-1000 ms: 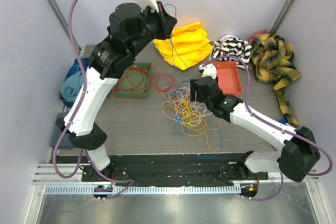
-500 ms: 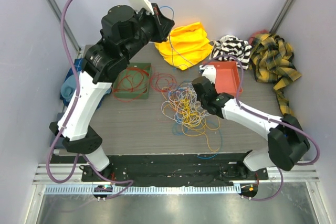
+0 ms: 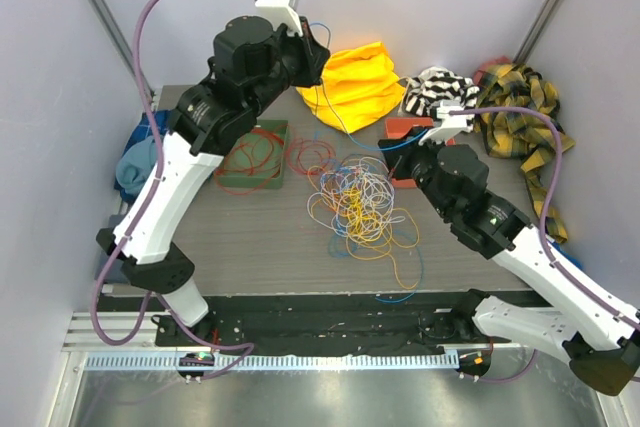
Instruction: Untangle the cables
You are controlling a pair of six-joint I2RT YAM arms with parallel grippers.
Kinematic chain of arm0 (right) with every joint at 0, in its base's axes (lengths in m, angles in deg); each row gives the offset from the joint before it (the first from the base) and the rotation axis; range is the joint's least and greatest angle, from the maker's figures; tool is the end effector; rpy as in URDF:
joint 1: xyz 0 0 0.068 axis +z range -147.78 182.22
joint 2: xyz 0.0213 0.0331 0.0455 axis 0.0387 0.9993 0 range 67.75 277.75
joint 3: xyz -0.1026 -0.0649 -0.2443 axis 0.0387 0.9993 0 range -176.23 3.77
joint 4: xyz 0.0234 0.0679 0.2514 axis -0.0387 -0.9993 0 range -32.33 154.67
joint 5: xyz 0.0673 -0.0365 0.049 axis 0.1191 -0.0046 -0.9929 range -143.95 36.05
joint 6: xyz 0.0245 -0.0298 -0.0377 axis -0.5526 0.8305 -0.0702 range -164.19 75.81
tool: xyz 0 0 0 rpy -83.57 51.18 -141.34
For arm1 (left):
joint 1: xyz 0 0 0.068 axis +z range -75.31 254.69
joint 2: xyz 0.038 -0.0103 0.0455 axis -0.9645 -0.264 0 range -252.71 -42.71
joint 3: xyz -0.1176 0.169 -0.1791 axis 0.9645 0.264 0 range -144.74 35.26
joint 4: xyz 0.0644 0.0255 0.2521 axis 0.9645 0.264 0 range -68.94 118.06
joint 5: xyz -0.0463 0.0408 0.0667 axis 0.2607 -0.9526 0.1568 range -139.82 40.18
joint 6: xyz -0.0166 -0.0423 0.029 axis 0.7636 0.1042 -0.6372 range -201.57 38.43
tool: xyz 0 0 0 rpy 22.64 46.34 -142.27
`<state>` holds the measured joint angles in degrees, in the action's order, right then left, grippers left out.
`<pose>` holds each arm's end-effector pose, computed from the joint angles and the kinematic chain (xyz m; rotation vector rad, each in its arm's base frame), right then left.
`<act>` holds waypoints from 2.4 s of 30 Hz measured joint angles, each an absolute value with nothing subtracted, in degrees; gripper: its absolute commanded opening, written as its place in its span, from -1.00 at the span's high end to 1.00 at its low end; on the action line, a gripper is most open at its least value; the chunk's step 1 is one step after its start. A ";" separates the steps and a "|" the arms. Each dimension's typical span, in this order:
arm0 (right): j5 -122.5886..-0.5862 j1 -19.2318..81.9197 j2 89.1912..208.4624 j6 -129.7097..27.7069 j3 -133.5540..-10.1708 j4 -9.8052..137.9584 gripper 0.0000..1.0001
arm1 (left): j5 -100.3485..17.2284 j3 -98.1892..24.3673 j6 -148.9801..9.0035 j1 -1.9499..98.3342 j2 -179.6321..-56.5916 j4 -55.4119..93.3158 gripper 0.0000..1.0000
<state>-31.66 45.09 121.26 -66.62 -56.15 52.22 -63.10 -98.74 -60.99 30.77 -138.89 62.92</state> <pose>0.1604 0.1304 0.4015 -0.0050 1.6963 0.5338 0.2315 -0.2115 0.5659 0.1608 1.6748 -0.6669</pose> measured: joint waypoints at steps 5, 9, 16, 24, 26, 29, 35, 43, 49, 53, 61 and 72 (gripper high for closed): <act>-35.88 45.24 122.81 -65.81 -56.32 53.56 0.84 | -60.19 -98.43 -58.74 30.77 -140.88 62.81 1.00; -38.68 45.24 125.55 -65.01 -56.32 55.24 0.80 | -55.86 -98.28 -55.18 30.75 -142.52 62.16 1.00; -41.39 45.24 129.44 -63.98 -56.28 58.48 0.13 | -48.04 -98.06 -49.32 29.96 -144.02 60.21 0.99; -40.38 45.24 131.45 -63.10 -56.28 59.98 0.10 | -43.97 -98.60 -46.41 27.97 -144.18 59.27 0.99; -39.23 45.24 131.86 -62.73 -56.28 60.03 0.11 | -43.58 -98.67 -46.06 27.58 -144.18 58.97 1.00; -37.96 45.24 132.72 -62.19 -56.28 59.79 0.11 | -43.52 -98.67 -46.00 27.27 -144.18 59.01 0.99; -38.24 45.53 132.45 -62.62 -56.15 59.00 0.12 | -48.70 -99.61 -47.66 27.08 -144.26 60.61 1.00; -38.29 45.99 127.71 -63.63 -55.06 58.50 0.12 | -57.81 -102.32 -50.10 27.08 -144.59 63.12 1.00; -38.24 45.99 127.14 -63.63 -54.73 58.10 0.10 | -59.34 -102.32 -50.54 27.08 -144.85 63.43 0.99; -38.20 45.99 127.67 -63.56 -54.62 57.93 0.09 | -57.85 -102.32 -50.24 27.08 -144.85 63.45 1.00; -36.32 45.99 130.95 -61.95 -54.62 57.93 0.05 | -54.29 -102.32 -48.55 26.75 -144.79 63.45 1.00; -32.76 45.99 134.88 -60.74 -54.97 58.06 0.98 | -52.15 -99.87 -47.46 26.16 -142.45 63.32 1.00</act>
<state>-32.76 45.99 134.88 -60.74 -54.97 58.06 -52.15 -99.87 -47.46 26.16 -142.45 63.32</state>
